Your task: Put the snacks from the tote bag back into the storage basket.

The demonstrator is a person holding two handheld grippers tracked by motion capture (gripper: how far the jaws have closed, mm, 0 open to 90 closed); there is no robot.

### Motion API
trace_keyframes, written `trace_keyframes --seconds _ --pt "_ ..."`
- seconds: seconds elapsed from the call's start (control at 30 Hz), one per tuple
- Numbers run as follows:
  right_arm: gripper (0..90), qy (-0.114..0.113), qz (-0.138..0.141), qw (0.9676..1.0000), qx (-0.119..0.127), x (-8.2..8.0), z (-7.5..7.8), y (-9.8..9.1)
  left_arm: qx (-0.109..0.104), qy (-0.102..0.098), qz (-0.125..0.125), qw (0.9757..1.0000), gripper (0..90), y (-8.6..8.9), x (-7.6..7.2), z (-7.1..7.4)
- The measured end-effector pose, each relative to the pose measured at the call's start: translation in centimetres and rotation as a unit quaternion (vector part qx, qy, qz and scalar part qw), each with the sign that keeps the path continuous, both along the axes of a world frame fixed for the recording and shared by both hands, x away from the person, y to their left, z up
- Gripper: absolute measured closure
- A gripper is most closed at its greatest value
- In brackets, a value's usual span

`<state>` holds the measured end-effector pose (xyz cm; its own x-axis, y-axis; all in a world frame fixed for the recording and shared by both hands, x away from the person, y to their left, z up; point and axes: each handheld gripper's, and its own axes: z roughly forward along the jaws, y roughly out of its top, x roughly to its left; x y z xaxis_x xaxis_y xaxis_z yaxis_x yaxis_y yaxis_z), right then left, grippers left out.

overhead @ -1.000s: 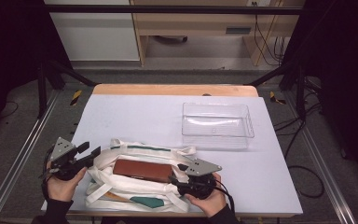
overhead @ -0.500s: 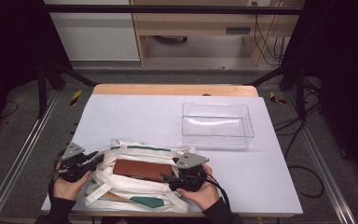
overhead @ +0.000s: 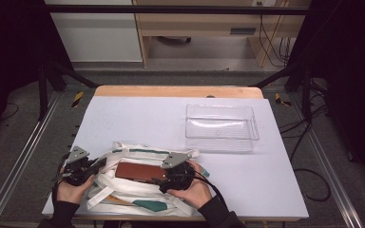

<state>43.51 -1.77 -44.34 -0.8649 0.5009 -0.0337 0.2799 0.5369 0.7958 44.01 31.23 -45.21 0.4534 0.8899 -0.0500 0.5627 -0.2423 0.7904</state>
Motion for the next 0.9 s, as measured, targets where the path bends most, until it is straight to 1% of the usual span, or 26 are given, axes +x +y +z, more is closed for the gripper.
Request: trace_keyframes --seconds 0.1,0.17,0.23,0.3,0.4,0.47,0.5,0.53,0.6,0.63,0.67,0.7,0.77,0.8,0.83,0.87,0.9 --pt "29.9 -0.001 0.003 1.0000 -0.002 0.1 -0.2 0.2 -0.001 0.001 0.001 1.0000 82.5 -0.1 0.0 0.0" --pt "29.9 0.006 0.011 0.9999 -0.002 0.2 -0.2 0.3 0.000 0.000 0.002 1.0000 82.5 -0.1 0.0 0.0" --pt "30.2 0.007 0.016 0.9998 -0.005 0.4 -0.3 0.5 0.000 0.000 0.003 1.0000 82.5 -0.1 0.1 -0.1" --pt "31.2 0.011 0.024 0.9996 -0.009 0.4 -0.5 0.8 -0.003 0.001 0.003 1.0000 82.5 -0.1 0.1 -0.1" --pt "31.9 0.007 0.031 0.9991 -0.027 0.5 -0.6 1.3 -0.007 0.002 0.002 1.0000 82.4 0.0 0.1 -0.1" --pt "32.1 0.014 0.040 0.9985 -0.034 0.9 -0.7 1.5 -0.009 0.003 0.002 1.0000 82.3 0.0 0.1 -0.1" --pt "32.1 0.014 0.040 0.9985 -0.034 0.9 -0.7 1.5 -0.009 0.004 0.002 1.0000 82.3 0.0 0.1 -0.1" --pt "32.1 0.015 0.044 0.9981 -0.040 1.0 -0.7 1.6 -0.007 0.003 0.001 1.0000 82.3 0.0 0.1 -0.1" --pt "31.8 0.008 0.051 0.9967 -0.063 1.1 -0.9 2.2 -0.007 0.003 0.001 1.0000 82.3 0.0 0.1 -0.1" --pt "31.8 0.008 0.051 0.9967 -0.063 1.1 -0.9 2.2 -0.007 0.003 0.000 1.0000 82.3 0.0 0.1 -0.1" --pt "33.0 0.005 0.052 0.9963 -0.069 1.1 -1.0 2.3 -0.009 0.002 0.000 1.0000 82.3 0.0 0.1 -0.1" --pt "33.0 0.005 0.052 0.9963 -0.069 1.1 -1.0 2.3 -0.009 0.002 0.000 1.0000 82.3 0.0 0.1 -0.1" --pt "35.8 0.005 0.054 0.9961 -0.069 1.1 -0.8 2.3 -0.010 0.002 0.001 1.0000 82.3 0.1 0.1 -0.1" --pt "38.1 0.016 0.054 0.9955 -0.077 1.1 -0.4 2.2 -0.012 0.003 0.001 0.9999 82.3 0.1 0.1 -0.2" --pt "38.1 0.016 0.054 0.9955 -0.077 1.1 -0.4 2.2 -0.013 0.002 0.002 0.9999 82.3 0.1 0.1 -0.2" --pt "38.7 0.021 0.055 0.9948 -0.084 1.1 -0.1 2.2 -0.013 0.002 0.002 0.9999 82.3 0.1 0.1 -0.2" --pt "39.0 0.026 0.055 0.9946 -0.085 1.1 0.1 2.1 -0.014 0.002 0.002 0.9999 82.3 0.1 0.1 -0.2"
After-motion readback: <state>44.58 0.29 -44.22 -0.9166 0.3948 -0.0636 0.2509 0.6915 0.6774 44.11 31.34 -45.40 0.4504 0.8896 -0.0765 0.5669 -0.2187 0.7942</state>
